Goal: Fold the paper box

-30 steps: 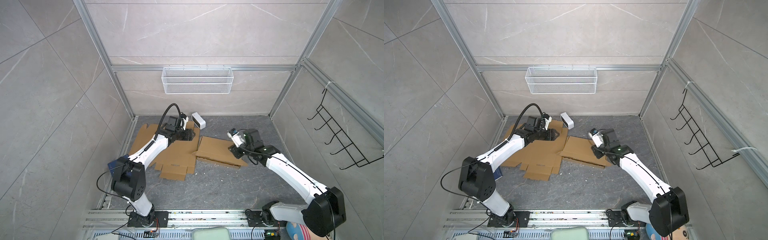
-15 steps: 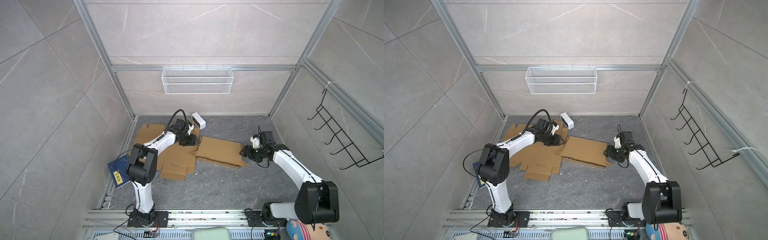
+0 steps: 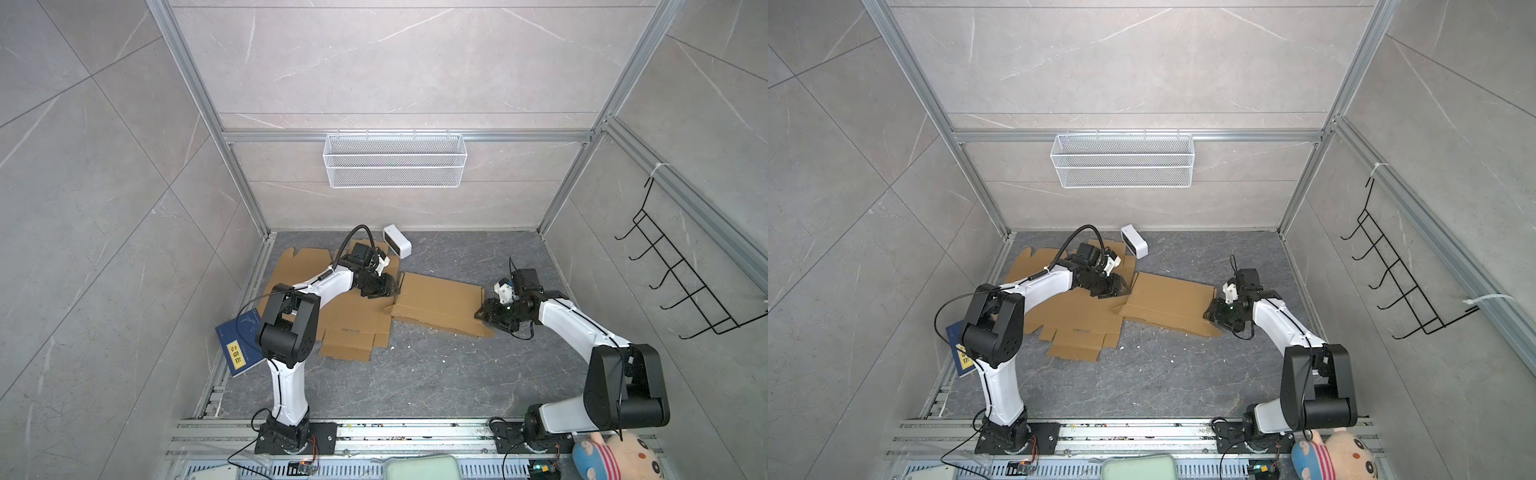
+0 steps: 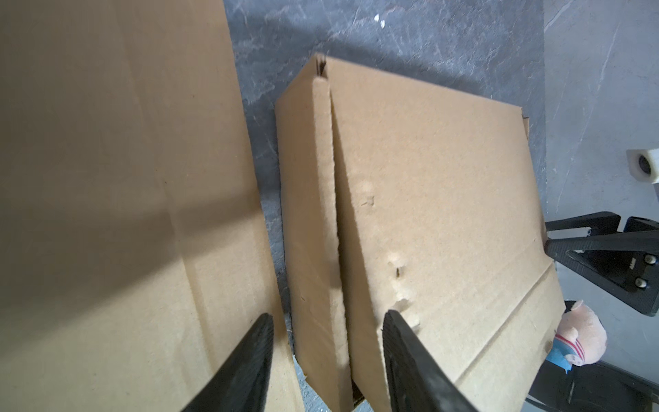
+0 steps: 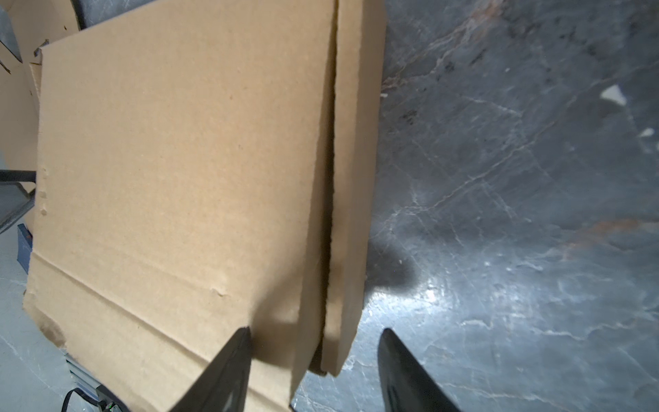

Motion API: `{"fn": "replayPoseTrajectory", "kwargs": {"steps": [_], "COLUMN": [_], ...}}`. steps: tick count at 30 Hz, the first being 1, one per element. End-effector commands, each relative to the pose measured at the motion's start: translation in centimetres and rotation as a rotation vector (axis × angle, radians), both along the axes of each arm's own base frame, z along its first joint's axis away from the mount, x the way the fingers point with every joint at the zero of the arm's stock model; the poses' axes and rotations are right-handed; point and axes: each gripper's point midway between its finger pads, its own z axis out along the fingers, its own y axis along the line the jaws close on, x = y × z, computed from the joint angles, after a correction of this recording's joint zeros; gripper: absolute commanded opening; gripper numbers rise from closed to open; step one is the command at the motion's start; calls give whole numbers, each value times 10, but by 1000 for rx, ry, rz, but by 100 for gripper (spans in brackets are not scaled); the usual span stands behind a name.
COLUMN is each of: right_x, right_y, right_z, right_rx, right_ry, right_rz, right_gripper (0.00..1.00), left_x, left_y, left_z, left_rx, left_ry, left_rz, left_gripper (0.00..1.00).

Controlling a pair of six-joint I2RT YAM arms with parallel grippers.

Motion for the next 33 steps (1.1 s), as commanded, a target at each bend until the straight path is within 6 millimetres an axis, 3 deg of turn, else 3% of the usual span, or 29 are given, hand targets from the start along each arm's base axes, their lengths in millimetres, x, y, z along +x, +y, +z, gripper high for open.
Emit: {"fn": "replayPoseTrajectory", "kwargs": {"steps": [1,11,13,15,18,20,27,33], "right_x": [-1,-1,1,5,13,21,37,35], "right_y": [-4,-13,-10,-2,-2,-10,-11,-10], "right_z": [-13,-43,-41,-29,-5,6,8,2], "right_rx": [-20,-64,-48,13,138,211,334,339], "right_ry": [22,69,58,28,-34,-72,-95,-85], "right_rz": [-8,-28,-15,0,-24,-71,-123,-125], "right_gripper": [58,58,58,59,62,63,72,75], "left_x": [-6,-31,-30,-26,-16,-6,30,26], "left_y": [-6,-1,-1,-7,-18,-26,-44,-37], "left_z": [-9,-48,-42,-22,10,19,-3,-27], "left_rx": [-21,49,47,5,-71,-113,-130,-98], "left_ry": [32,103,97,67,15,-9,-14,6], "left_rz": [-7,-8,-7,-16,-23,-24,-23,-26], "left_gripper": [50,38,38,40,51,59,61,52]}}
